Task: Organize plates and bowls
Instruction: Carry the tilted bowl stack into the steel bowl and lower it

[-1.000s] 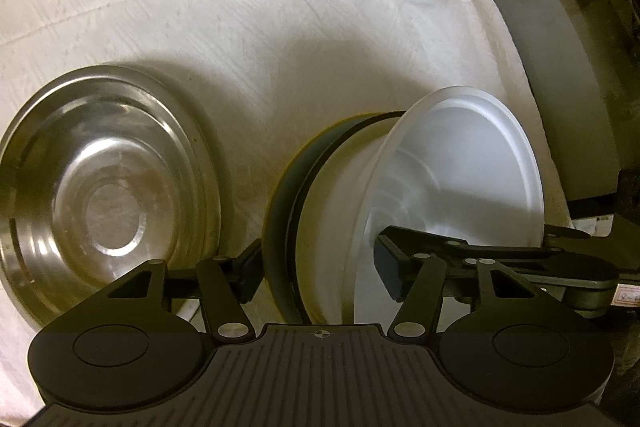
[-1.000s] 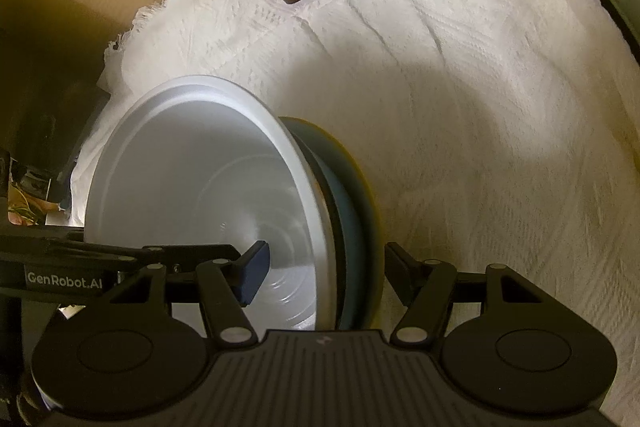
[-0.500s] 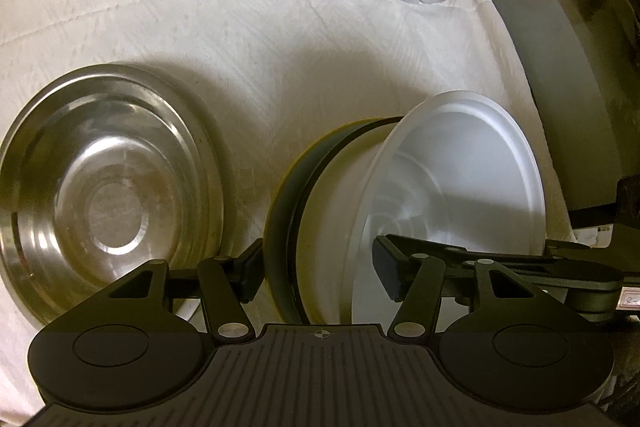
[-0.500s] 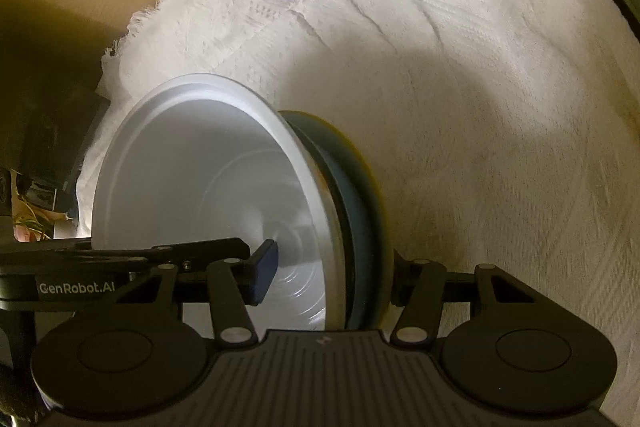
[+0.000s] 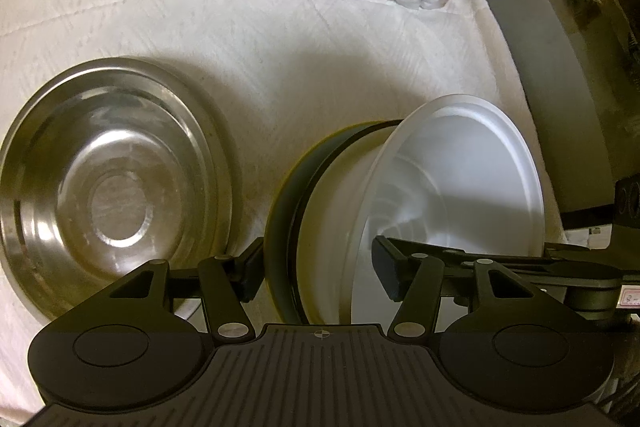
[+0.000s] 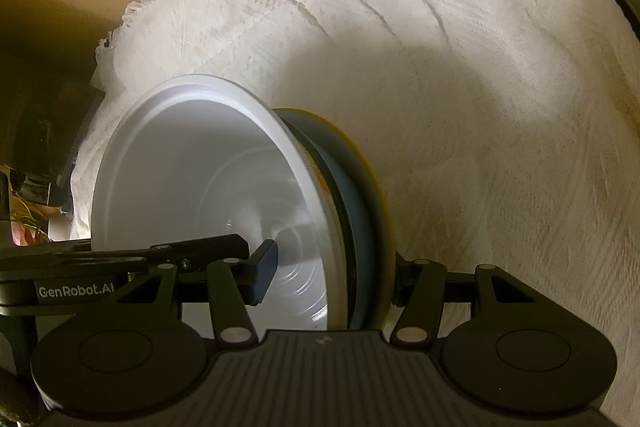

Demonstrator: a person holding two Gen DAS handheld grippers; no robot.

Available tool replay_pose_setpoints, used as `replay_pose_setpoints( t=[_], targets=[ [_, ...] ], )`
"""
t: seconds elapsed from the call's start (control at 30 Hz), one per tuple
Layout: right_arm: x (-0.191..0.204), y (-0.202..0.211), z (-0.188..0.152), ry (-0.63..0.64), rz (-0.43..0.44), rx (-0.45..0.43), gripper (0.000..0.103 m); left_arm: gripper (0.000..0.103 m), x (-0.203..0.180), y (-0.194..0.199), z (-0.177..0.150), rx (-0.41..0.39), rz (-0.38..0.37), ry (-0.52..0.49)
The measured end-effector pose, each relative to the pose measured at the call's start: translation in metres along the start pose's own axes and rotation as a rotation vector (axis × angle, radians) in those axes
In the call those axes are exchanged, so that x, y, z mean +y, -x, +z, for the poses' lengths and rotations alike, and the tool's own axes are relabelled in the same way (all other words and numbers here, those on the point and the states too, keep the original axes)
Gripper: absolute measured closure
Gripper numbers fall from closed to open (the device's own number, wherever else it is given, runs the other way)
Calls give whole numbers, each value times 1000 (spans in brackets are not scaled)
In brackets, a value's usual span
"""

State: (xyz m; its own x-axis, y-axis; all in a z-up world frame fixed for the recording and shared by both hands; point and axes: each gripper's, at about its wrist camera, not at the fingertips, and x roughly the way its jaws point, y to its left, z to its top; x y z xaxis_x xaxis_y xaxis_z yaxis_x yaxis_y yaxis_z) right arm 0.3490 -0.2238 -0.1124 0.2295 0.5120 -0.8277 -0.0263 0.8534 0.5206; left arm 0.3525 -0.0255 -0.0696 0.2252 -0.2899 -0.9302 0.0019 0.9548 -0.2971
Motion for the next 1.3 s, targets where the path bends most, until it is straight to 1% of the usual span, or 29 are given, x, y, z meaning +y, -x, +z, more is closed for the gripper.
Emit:
replay_pose_setpoints(
  t=[0.13, 0.23, 0.4, 0.53, 0.63, 0.77, 0.9, 1.0, 1.03, 1.1, 1.13, 1.17, 1.2, 1.27, 1.3],
  targets=[
    [7, 6, 1, 13, -17, -5, 47, 43, 3, 13, 0, -21, -20, -5],
    [20, 15, 3, 32, -30, -17, 47, 43, 8, 32, 3, -47, -38, -9],
    [61, 33, 12, 110, -45, -55, 47, 43, 25, 73, 8, -113, -55, -14],
    [101, 36, 20, 179, -39, -76, 47, 43, 53, 100, 9, -167, -49, 1],
    [130, 23, 27, 211, -32, -66, 47, 43, 80, 107, 6, -184, -36, 40],
    [156, -10, 32, 224, -16, -8, 47, 43, 115, 104, 4, -170, -5, 97],
    [166, -47, 35, 226, 7, 69, 47, 43, 141, 88, 1, -136, 15, 151],
    [167, -73, 38, 218, 5, 119, 47, 43, 156, 74, -1, -103, 24, 190],
    [167, -81, 39, 214, 3, 135, 47, 43, 157, 71, -2, -98, 42, 189],
    [164, -92, 39, 209, 0, 164, 48, 44, 155, 71, -2, -119, 97, 153],
    [164, -96, 39, 214, -3, 168, 48, 45, 153, 72, -2, -133, 121, 128],
    [164, -99, 40, 217, -4, 173, 47, 49, 150, 74, 0, -148, 137, 102],
    [165, -101, 41, 222, -7, 173, 46, 53, 148, 75, 1, -160, 126, 86],
    [169, -105, 43, 244, -29, 167, 45, 54, 148, 76, 6, -163, 125, 87],
    [171, -107, 44, 255, -43, 165, 45, 56, 150, 75, 7, -164, 123, 94]
  ],
)
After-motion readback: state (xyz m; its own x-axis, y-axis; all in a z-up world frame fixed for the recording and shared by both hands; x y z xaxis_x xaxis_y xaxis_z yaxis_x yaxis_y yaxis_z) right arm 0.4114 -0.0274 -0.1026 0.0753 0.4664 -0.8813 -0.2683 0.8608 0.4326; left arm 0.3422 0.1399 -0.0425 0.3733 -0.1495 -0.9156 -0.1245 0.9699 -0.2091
